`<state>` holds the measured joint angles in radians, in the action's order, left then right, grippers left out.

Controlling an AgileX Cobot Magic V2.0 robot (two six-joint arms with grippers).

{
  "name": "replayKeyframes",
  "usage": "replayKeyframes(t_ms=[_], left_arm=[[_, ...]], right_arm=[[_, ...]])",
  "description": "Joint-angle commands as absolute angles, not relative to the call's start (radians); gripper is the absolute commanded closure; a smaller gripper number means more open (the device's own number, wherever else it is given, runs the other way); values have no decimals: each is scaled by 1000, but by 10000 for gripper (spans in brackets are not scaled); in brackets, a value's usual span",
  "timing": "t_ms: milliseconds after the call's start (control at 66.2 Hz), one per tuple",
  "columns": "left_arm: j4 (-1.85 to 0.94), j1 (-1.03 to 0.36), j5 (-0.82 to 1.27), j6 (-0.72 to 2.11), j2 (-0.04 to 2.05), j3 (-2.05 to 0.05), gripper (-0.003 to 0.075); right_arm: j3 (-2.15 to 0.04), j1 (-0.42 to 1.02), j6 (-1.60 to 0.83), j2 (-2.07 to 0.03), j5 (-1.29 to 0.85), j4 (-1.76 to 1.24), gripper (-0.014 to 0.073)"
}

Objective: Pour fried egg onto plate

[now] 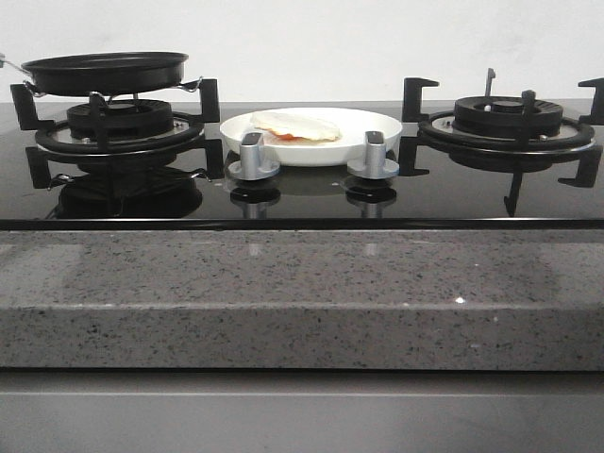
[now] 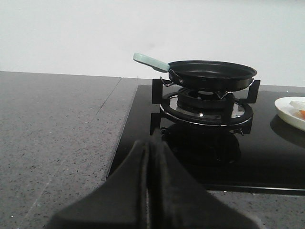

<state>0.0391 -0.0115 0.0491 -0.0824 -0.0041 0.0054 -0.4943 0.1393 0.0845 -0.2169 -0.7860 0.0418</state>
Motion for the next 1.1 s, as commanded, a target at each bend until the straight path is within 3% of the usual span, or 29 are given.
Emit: replayKeyframes(t_ms=[0, 257, 513, 1087], left_arm=[[32, -12, -34, -82, -18, 11, 740], [32, -12, -34, -82, -18, 11, 740], [32, -12, -34, -82, -18, 11, 740], [32, -12, -34, -82, -18, 11, 740]], right_arm=[[-418, 94, 52, -170, -526, 28, 660], [-152, 50, 52, -44, -162, -40, 660], [22, 49, 52, 31, 58, -40, 660], [19, 11, 52, 29, 22, 0, 660]])
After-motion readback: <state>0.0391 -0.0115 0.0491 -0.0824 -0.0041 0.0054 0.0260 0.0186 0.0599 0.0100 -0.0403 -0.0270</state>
